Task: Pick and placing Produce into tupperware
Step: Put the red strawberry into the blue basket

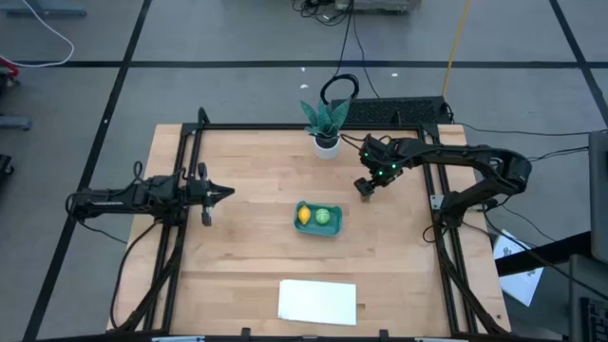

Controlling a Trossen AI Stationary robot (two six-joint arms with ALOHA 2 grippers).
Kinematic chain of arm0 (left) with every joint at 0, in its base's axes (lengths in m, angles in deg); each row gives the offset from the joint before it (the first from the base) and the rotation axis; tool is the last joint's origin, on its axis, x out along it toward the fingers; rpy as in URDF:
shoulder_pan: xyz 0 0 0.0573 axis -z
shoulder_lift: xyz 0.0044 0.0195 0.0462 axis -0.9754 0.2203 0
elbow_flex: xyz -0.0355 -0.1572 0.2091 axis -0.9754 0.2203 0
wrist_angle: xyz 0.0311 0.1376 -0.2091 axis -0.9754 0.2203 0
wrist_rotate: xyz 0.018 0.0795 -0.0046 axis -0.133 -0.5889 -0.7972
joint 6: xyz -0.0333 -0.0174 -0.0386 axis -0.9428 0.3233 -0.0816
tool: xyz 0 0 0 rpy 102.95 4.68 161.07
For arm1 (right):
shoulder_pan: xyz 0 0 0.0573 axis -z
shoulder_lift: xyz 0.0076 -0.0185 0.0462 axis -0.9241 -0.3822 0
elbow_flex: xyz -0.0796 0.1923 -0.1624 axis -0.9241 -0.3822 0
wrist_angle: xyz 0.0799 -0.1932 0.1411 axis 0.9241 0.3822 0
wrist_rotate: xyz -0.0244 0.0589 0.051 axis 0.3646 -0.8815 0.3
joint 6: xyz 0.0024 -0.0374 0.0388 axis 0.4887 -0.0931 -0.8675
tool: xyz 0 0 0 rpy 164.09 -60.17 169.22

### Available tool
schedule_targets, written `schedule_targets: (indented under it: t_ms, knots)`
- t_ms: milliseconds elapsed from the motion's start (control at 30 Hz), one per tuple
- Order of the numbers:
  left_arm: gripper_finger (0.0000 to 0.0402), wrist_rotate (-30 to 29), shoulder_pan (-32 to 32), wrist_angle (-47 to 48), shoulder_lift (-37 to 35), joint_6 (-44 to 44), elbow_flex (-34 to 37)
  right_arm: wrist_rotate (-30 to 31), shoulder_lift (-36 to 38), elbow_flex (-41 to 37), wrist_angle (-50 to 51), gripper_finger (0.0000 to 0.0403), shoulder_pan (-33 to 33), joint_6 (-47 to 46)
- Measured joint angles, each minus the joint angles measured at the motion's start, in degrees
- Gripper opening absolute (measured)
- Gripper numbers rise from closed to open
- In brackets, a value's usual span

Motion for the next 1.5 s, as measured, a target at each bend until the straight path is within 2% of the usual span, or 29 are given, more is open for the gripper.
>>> schedule_targets:
  t_ms: [400,733,1500]
  knots:
    - [0.0026,1.0,0.0,0.1,0.0,0.5,0.0,-1.4,-5.2,0.0,-3.7,0.03,-1.7,-2.2]
    - [0.0026,1.5,0.0,0.3,0.0,1.0,0.0,1.9,-5.3,0.0,-2.9,0.03,-1.9,-3.3]
    - [0.0026,1.5,0.0,0.3,0.0,1.0,0.0,3.1,-5.3,-2.4,-7.1,0.0299,-2.3,-5.2]
